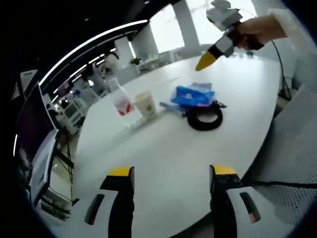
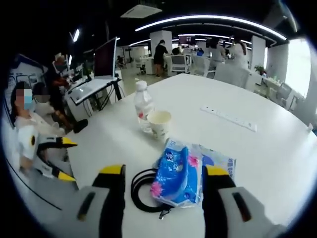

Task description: Arrange the tabletop items into an orderly group along one side of the table until the central work area is clear of visible clutter.

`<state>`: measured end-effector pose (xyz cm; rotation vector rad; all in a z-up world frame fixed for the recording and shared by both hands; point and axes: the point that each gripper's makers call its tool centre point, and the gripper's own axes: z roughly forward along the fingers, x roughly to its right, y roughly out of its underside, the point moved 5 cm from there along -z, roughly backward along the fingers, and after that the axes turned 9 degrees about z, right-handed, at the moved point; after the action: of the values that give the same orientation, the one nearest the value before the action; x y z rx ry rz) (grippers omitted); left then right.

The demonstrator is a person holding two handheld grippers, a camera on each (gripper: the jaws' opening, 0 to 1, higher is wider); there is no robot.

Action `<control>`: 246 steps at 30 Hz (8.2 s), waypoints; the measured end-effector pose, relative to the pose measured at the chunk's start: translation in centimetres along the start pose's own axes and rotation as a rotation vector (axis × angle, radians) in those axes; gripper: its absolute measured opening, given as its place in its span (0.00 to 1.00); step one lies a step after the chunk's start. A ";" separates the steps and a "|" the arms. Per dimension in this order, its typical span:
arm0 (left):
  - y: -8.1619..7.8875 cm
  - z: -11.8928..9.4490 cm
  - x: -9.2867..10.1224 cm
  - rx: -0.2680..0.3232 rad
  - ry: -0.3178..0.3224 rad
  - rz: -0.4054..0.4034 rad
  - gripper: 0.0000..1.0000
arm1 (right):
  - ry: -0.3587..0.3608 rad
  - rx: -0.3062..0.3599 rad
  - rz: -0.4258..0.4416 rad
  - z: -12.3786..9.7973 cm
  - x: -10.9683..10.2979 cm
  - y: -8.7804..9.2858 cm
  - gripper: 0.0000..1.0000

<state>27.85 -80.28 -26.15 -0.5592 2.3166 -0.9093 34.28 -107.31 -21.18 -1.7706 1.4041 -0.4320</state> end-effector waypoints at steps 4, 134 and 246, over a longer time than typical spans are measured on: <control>0.2 0.2 -0.2 -0.020 -0.004 -0.017 0.62 | -0.022 -0.011 0.001 -0.6 1.4 0.7 0.60; -11.0 14.0 9.1 -0.045 -0.183 -1.259 0.01 | -0.668 -0.155 -0.316 8.3 11.2 0.1 0.00; -27.9 34.9 12.4 -0.140 0.232 -0.593 0.00 | 0.073 0.090 0.460 -3.6 32.0 8.0 0.00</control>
<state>45.94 -122.63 -31.61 -1.3085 2.4737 -1.1243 36.95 -138.58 -31.95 -1.3165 1.7548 -0.3068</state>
